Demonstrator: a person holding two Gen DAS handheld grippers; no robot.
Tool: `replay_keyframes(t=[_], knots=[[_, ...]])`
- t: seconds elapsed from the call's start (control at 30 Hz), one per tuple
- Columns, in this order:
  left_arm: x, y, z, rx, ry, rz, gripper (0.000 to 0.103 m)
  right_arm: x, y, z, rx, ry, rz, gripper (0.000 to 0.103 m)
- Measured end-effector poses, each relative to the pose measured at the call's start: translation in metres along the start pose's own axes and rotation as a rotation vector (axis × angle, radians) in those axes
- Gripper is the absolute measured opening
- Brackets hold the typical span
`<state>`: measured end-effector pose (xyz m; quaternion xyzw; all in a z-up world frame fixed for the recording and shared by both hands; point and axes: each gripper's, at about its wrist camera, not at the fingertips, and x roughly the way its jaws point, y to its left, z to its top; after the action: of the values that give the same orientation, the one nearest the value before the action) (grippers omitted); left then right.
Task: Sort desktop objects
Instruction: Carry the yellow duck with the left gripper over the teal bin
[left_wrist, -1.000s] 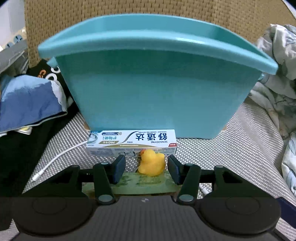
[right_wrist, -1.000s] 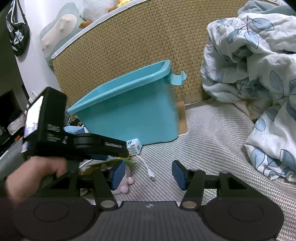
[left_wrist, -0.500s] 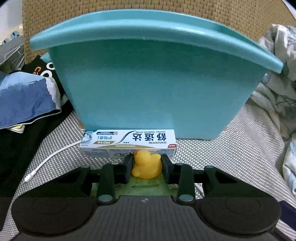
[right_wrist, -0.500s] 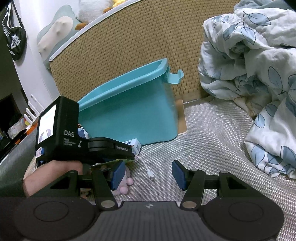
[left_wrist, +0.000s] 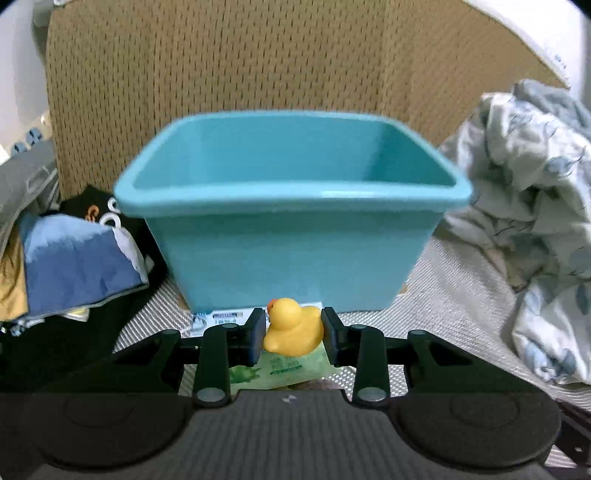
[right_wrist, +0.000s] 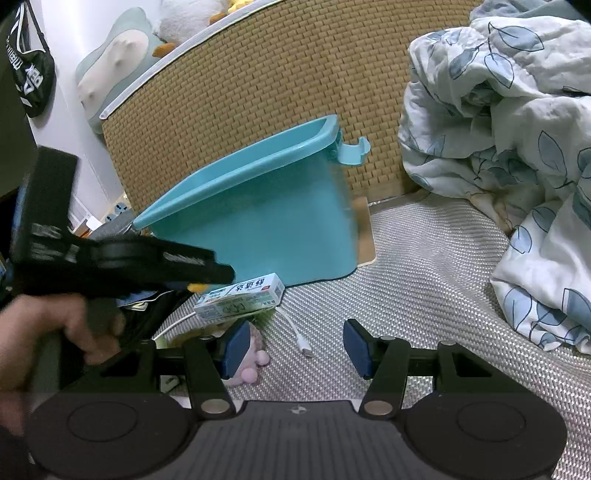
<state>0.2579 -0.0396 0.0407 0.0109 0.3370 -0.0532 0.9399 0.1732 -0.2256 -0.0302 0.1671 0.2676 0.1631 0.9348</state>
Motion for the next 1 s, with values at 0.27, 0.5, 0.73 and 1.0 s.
replay_keyframes(t=[0.27, 0.5, 0.73, 1.0], knots=[[-0.05, 0.004, 0.027, 0.019, -0.084, -0.039, 0.036, 0.002, 0.004, -0.002, -0.025, 0.005, -0.007, 0.06], [-0.081, 0.003, 0.065, 0.052, -0.168, -0.044, 0.036, 0.002, 0.004, -0.002, -0.028, 0.003, 0.001, 0.06], [-0.075, -0.003, 0.092, 0.091, -0.184, -0.009, 0.036, 0.002, 0.008, -0.002, -0.041, 0.004, 0.008, 0.06], [-0.051, -0.008, 0.113, 0.046, -0.143, -0.002, 0.036, 0.0, 0.009, -0.002, -0.045, 0.003, 0.013, 0.06]])
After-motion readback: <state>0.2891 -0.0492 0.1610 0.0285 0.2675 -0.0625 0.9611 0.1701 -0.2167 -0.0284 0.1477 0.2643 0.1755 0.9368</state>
